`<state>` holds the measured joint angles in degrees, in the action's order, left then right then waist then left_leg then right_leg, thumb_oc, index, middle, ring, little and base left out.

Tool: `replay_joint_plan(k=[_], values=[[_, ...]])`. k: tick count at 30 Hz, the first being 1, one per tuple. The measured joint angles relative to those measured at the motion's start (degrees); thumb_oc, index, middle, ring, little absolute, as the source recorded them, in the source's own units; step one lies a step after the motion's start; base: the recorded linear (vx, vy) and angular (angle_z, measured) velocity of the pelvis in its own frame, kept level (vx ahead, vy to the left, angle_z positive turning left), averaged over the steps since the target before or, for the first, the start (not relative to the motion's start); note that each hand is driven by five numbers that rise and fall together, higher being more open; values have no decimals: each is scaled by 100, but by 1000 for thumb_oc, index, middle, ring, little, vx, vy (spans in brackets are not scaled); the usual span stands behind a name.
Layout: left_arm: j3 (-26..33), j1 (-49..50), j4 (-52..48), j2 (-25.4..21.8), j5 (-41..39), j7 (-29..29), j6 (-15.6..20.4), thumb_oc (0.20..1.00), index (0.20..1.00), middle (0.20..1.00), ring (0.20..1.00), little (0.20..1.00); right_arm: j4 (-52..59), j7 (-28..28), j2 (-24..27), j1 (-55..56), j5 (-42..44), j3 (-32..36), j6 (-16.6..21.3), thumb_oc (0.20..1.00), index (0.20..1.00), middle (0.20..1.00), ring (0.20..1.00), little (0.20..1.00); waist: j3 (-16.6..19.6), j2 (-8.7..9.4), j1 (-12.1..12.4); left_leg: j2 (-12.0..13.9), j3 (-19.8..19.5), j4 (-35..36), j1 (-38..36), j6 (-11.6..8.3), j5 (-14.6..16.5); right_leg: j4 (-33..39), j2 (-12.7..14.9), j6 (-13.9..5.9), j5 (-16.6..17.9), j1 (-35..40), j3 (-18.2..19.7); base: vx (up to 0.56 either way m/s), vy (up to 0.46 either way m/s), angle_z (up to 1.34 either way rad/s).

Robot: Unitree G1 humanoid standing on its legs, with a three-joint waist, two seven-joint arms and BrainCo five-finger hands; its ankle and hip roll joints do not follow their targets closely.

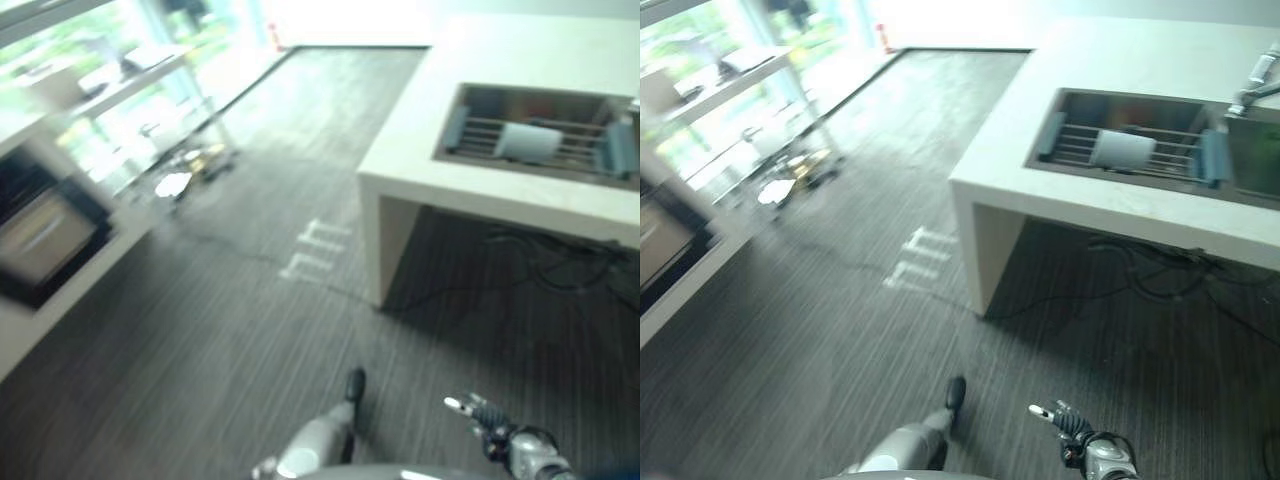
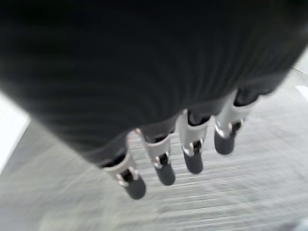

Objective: Place the dishes in the dishwasher.

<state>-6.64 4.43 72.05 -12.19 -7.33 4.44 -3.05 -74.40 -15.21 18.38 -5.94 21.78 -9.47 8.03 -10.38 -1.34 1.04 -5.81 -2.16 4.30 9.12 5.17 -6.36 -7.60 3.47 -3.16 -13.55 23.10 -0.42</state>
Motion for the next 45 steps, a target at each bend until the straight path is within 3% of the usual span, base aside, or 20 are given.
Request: replay_joint_plan(k=[2, 5, 11, 16, 18, 20, 23, 26, 28, 30, 31, 32, 34, 35, 36, 37, 38, 42, 44, 45], values=[[-127, -208, 14, -102, -1, -22, 43, 1000, 1000, 1000, 1000, 1000, -106, -3, -151, 205, -160, 61, 7, 1000, 1000, 1000, 1000, 1000, 46, -25, -61, 80, -31, 75, -444, 8, -604, -1089, -9, -175, -567, -564, -110, 193, 133, -68], [-247, -809, 51, -319, -5, -123, 174, 1000, 1000, 1000, 1000, 1000, -101, -2, -424, 242, -327, -117, 16, 1000, 1000, 1000, 1000, 1000, 131, 202, -211, -33, 46, 79, -609, 173, -337, -1099, -67, -56, -670, -1788, -511, 104, 99, -24], [-474, -637, 66, -334, -55, -196, 185, 1000, 1000, 1000, 1000, 1000, 125, 41, -490, 176, -336, -89, 119, 1000, 1000, 1000, 1000, 1000, 124, 186, -88, -126, 120, 80, -1042, 265, 58, -1260, 208, -58, -249, -2552, -504, 44, 52, -2], [-599, -523, -13, -345, -50, -247, 182, 1000, 1000, 1000, 1000, 1000, 220, 124, -421, 21, -335, -66, 151, 1000, 1000, 1000, 1000, 1000, -27, 180, 80, 46, 388, 62, -1229, 427, 249, -2252, 550, -350, 189, -2803, -801, -21, -135, -31], [-564, -531, -2, -370, -51, -304, 190, 1000, 1000, 1000, 1000, 1000, 342, 92, -419, -35, -361, -75, 179, 1000, 1000, 1000, 1000, 1000, -113, 56, 105, 283, 561, -101, -1201, 90, 371, -1735, 1025, -518, 317, -2907, -982, 6, -479, -56], [-439, -503, 51, -466, -50, -342, 160, 1000, 1000, 1000, 1000, 1000, 338, 24, -457, -24, -383, -118, 192, 1000, 1000, 1000, 1000, 1000, -139, 63, 74, 401, 604, -221, -1217, -190, 541, -251, 1540, -925, 966, -2708, -979, 21, -619, -34], [-346, -484, 38, -549, -55, -447, 157, 1000, 1000, 1000, 1000, 1000, 293, -73, -511, 29, -453, -122, 171, 1000, 1000, 1000, 1000, 1000, -150, 201, 94, 628, 592, -408, -1257, -502, 638, 240, 1980, -1021, 1682, -2643, -1008, 28, -692, 6], [-170, -243, -37, -547, -117, -578, 95, 1000, 1000, 1000, 1000, 1000, 511, -189, -585, -6, -618, -199, 140, 1000, 1000, 1000, 1000, 1000, -119, 240, 145, 1328, 648, -344, -1399, -1084, 669, 151, 1393, -804, 1534, -2428, -1616, 27, -659, -18], [28, -36, 14, -94, -348, -658, -25, 1000, 1000, 1000, 1000, 1000, 599, -181, -293, -25, -730, -304, 142, 1000, 1000, 1000, 1000, 1000, -61, -214, 96, 2091, 801, -331, -1500, -1023, 409, 211, 593, -356, 1340, -2352, -1876, -16, -598, -33], [50, -85, 185, -10, -658, -673, -11, 1000, 1000, 1000, 1000, 1000, 641, -114, -193, 62, -765, -302, 124, 1000, 1000, 1000, 1000, 1000, -15, -55, 114, 2352, 1075, -1145, -898, -794, -480, 152, 316, 92, 1211, -2326, -2036, -48, -464, 15], [24, -128, 219, -88, -683, -669, -4, 1000, 1000, 1000, 1000, 1000, 660, -74, -163, 174, -756, -304, 123, 1000, 1000, 1000, 1000, 1000, 45, 63, 88, 2407, 1095, -1443, -515, -940, -949, 209, 282, 311, 1172, -2304, -2185, 31, -285, 46], [36, -197, 137, -103, -780, -659, 0, 1000, 1000, 1000, 1000, 1000, 643, -2, -100, 231, -722, -298, 104, 1000, 1000, 1000, 1000, 1000, 23, 147, 85, 2303, 1275, -1570, -384, -1099, -710, 367, 226, 394, 1154, -2192, -2272, 97, -168, 42], [32, 3, -209, -29, -966, -600, -37, 1000, 1000, 1000, 1000, 1000, 564, 134, 20, 118, -705, -311, 33, 1000, 1000, 1000, 1000, 1000, 27, 228, 131, 1344, 982, -729, -631, -1257, -76, 806, 4, 459, 1265, -1946, -2109, 174, -35, -39], [27, 33, -311, -49, -1000, -568, -53, 1000, 1000, 1000, 1000, 1000, 507, 186, -21, 51, -695, -308, 24, 1000, 1000, 1000, 1000, 1000, 38, 235, 150, 1002, 932, -182, -784, -1217, -100, 952, -137, 241, 1155, -1887, -2027, 204, 73, -59], [0, -50, -297, 10, -1004, -529, -77, 1000, 1000, 1000, 1000, 1000, 481, 230, -33, 54, -649, -241, 7, 1000, 1000, 1000, 1000, 1000, 61, 21, 95, 947, 776, 126, -801, -1119, -172, 566, -228, -557, 650, -1966, -2158, 140, 116, -47], [39, -80, -314, 106, -1008, -517, -39, 1000, 1000, 1000, 1000, 1000, 472, 228, 14, 53, -615, -146, -5, 1000, 1000, 1000, 1000, 1000, 81, -240, 130, 1360, 577, 122, -731, -1146, -162, -464, -103, 638, 370, -2431, -2070, 181, 182, -28], [37, -193, -188, 145, -1047, -419, -106, 1000, 1000, 1000, 1000, 1000, 378, 297, -4, 211, -581, -80, -47, 1000, 1000, 1000, 1000, 1000, 163, -284, 72, 1624, 589, 59, -765, -1131, -143, -209, -177, 449, 381, -2208, -1995, 173, 239, -57], [285, -268, -125, 99, -1117, -301, -129, 1000, 1000, 1000, 1000, 1000, 190, 471, 5, 522, -574, 216, -82, 1000, 1000, 1000, 1000, 1000, 188, -13, -26, 1079, 906, 79, -953, -966, -35, 307, -371, 691, 619, -1935, -1903, 178, 272, -21], [271, -401, 71, 41, -1033, -306, -129, 1000, 1000, 1000, 1000, 1000, 65, 441, -10, 471, -474, 439, -33, 1000, 1000, 1000, 1000, 1000, 108, 164, -45, 503, 912, -49, -1046, -398, 275, 198, -394, 660, 599, -1949, -1758, 105, 47, -27], [260, -461, 217, 32, -998, -324, -136, 1000, 1000, 1000, 1000, 1000, 84, 414, 72, 422, -465, 488, 37, 1000, 1000, 1000, 1000, 1000, 15, -96, -100, 607, 854, 83, -1198, -143, 370, -459, -636, 467, 504, -2104, -1755, 44, -125, -10]])
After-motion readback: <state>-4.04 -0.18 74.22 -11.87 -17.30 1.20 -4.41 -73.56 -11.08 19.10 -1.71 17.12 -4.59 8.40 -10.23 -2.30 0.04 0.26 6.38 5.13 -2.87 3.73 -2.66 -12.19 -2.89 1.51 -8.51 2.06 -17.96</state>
